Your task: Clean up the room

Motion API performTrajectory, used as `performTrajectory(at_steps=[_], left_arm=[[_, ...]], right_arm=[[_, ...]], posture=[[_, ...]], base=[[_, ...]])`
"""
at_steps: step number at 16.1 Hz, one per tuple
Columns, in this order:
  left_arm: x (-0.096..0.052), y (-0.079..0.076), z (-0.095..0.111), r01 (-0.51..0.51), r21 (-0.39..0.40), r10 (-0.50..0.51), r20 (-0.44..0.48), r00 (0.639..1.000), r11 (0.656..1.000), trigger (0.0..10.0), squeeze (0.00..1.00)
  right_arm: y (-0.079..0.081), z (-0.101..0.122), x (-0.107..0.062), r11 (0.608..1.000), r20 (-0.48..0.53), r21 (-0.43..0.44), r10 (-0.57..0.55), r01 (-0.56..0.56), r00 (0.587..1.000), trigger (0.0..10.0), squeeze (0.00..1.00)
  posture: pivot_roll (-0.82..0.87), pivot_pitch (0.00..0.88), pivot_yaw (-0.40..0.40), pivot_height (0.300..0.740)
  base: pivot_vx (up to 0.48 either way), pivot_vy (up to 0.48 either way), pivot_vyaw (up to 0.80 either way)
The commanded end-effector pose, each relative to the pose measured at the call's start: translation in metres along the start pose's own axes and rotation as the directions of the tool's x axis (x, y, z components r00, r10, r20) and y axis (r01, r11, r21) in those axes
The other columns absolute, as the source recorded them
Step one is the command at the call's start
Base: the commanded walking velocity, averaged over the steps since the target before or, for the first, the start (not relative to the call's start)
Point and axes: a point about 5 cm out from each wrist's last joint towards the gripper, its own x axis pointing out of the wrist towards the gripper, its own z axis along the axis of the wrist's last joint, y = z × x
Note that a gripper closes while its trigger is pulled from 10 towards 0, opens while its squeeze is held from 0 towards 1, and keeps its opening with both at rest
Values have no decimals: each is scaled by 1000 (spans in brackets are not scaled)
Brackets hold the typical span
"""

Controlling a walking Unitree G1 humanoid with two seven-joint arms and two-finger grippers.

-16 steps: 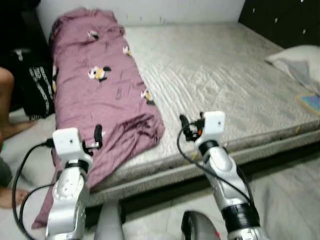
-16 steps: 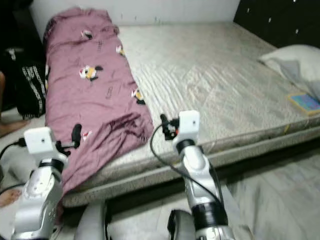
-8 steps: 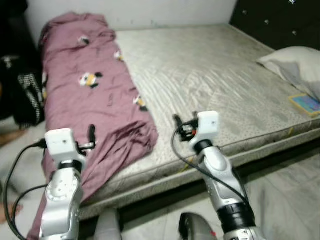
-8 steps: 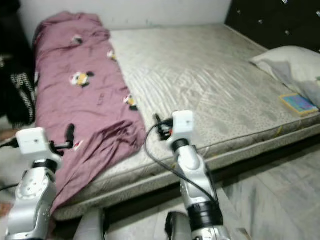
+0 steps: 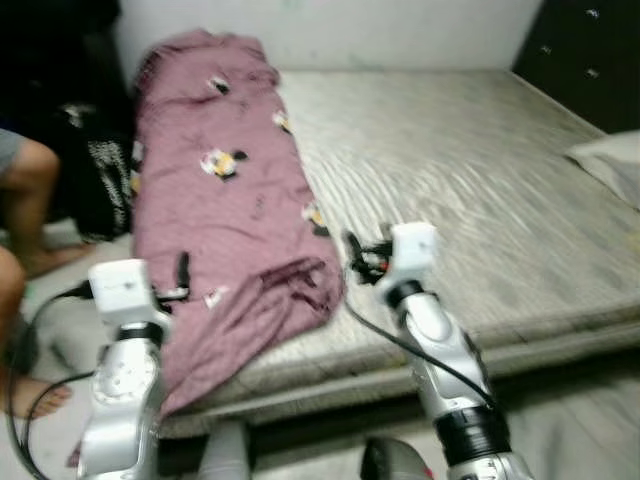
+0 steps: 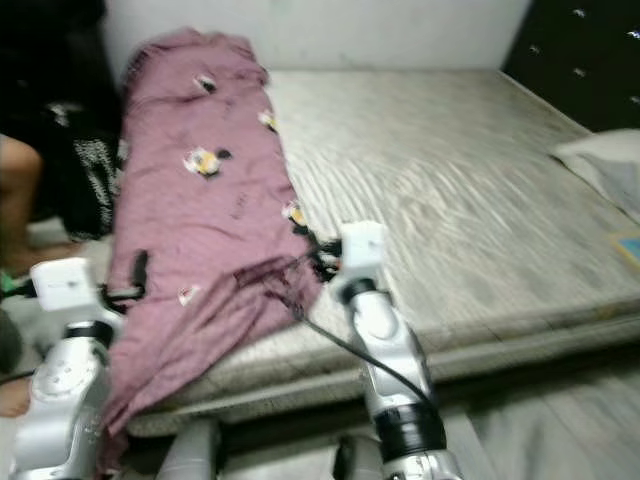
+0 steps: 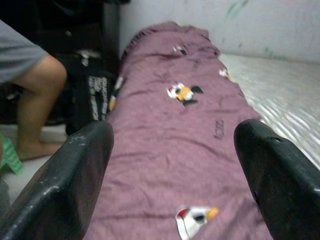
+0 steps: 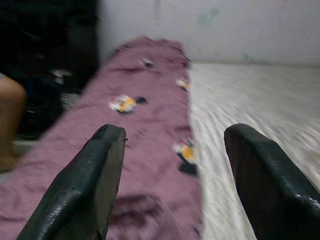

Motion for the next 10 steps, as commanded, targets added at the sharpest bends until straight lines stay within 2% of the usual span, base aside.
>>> performTrajectory(at_steps=[1, 2, 6, 10], left_arm=[[0, -13, -2, 40, -26, -40, -13, 999, 999, 10000, 0], [2, -14, -4, 51, -43, -52, -35, 998, 998, 10000, 0], [13, -11, -8, 63, -22, -65, -80, 995, 998, 10000, 0], [29, -17, -14, 85, -18, -86, -139, 987, 996, 10000, 0]], right_arm=[[-19, -2, -5, 998, -17, -9, -60, 60, 998, 10000, 0], [-20, -2, -6, 998, -15, -4, -69, 69, 997, 10000, 0], [-23, 0, -11, 996, -14, 8, -92, 92, 996, 10000, 0], [-33, 2, -20, 993, -12, 3, -120, 120, 993, 10000, 0]], posture=[[-2, 0, -51, 615], [-1, 0, -51, 615], [-19, 15, -45, 615], [-39, 34, -41, 565]], base=[[270, 0, 0], [0, 0, 0], [0, 0, 0], [0, 0, 0]])
